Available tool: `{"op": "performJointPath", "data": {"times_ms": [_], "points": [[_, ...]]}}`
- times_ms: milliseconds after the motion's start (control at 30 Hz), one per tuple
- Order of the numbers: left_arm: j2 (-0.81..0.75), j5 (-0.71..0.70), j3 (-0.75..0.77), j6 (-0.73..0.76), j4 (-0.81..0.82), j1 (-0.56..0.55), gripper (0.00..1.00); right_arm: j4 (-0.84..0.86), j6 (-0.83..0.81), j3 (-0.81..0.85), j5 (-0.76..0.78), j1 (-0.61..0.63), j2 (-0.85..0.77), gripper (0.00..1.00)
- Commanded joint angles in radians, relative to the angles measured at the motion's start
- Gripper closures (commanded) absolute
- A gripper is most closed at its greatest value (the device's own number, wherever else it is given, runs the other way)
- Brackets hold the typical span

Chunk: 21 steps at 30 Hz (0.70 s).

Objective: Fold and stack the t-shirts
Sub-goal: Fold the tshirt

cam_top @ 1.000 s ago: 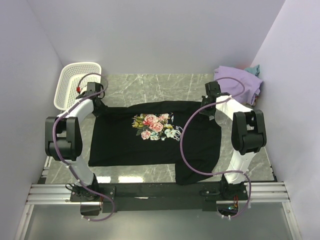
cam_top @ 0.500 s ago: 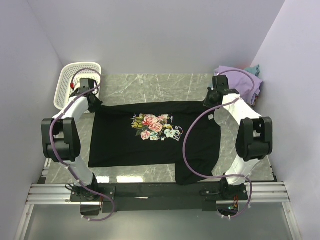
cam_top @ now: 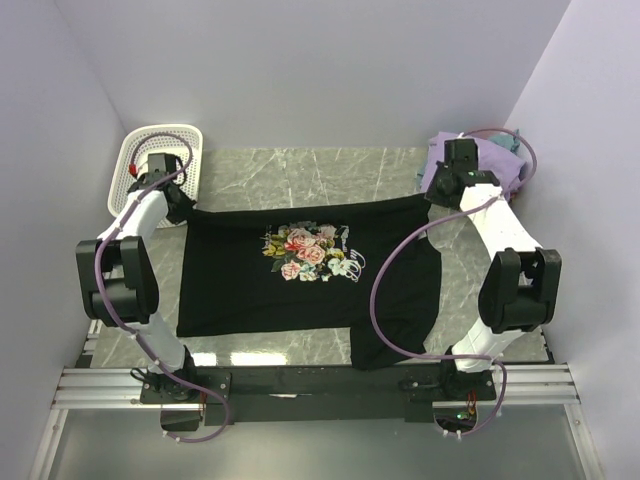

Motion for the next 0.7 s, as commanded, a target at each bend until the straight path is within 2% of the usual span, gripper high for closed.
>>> {"op": "performJointPath", "data": {"times_ms": [0, 300, 467, 667], "points": [[-0.039, -0.018, 0.049, 0.035, -0.003, 0.018, 0.99, -0.031, -0.003, 0.092, 0.051, -0.027, -0.055, 1.0], [-0.06, 0.019, 0.04, 0.032, -0.055, 0.016, 0.96, -0.089, -0.02, 0.065, -0.023, -0.025, -0.092, 1.0], [-0.099, 0.079, -0.01, 0.038, -0.043, 0.018, 0.93, -0.115, -0.032, 0.009, -0.114, -0.025, -0.133, 1.0], [-0.119, 0.074, -0.058, 0.041, -0.037, 0.018, 0.93, -0.137, -0.043, -0.032, -0.136, -0.024, -0.176, 1.0]]}}
